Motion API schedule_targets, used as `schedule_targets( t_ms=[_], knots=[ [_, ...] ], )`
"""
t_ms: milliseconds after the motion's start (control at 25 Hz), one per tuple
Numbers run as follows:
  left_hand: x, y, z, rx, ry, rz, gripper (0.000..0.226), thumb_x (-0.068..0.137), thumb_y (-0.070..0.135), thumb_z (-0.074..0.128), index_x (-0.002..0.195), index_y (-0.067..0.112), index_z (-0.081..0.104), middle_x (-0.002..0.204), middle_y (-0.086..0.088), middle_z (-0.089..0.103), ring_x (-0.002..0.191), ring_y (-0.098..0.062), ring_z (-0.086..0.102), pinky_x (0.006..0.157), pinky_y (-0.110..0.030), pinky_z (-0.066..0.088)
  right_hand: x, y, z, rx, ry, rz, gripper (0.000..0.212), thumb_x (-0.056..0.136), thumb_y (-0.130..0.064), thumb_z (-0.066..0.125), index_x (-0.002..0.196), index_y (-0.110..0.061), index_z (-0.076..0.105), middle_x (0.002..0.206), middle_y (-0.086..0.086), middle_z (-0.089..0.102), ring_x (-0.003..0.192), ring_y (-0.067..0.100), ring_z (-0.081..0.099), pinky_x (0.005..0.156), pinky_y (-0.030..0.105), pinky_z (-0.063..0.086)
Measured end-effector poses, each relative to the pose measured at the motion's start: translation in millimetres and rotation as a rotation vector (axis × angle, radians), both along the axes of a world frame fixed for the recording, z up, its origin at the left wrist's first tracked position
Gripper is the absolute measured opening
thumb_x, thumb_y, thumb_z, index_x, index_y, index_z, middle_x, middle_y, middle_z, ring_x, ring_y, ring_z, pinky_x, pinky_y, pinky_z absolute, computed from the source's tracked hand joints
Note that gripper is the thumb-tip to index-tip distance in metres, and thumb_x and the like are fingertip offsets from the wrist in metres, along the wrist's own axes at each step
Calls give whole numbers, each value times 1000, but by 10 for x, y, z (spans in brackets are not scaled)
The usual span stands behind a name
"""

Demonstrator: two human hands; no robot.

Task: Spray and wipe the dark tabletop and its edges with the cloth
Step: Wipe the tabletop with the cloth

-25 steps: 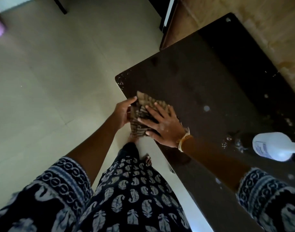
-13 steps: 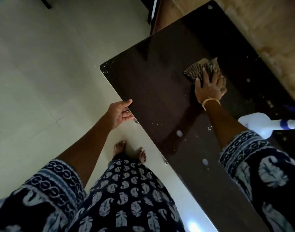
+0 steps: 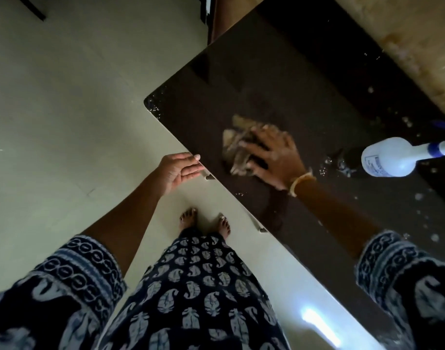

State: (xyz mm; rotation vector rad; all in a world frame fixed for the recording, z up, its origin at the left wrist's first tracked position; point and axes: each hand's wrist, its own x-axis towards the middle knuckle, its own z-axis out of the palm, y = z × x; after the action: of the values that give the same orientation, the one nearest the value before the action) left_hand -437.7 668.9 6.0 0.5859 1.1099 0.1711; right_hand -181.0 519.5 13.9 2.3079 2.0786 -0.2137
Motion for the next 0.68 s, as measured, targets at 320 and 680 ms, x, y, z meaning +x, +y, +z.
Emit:
schedule_targets(
  t_ms=[320,680],
  knots=[
    [-64,109,177,392,278,-369,24,84,28,74,85,4,71,77,-10,74,62,-15,73,58,-25,58,142,637,147,-68,145,-1232,57,97,-56,28,151,-43,19,163,6,9,148,34,5,110,68,11],
    [378,475,434,1257,413,-448,22,91,29,60,99,12,72,91,-5,76,81,-17,72,70,-35,58,-498,461,33,-33,3,-44,56,90,-62,40,143,-46,37,157,4,29,143,34,26,104,70,26]
  ],
)
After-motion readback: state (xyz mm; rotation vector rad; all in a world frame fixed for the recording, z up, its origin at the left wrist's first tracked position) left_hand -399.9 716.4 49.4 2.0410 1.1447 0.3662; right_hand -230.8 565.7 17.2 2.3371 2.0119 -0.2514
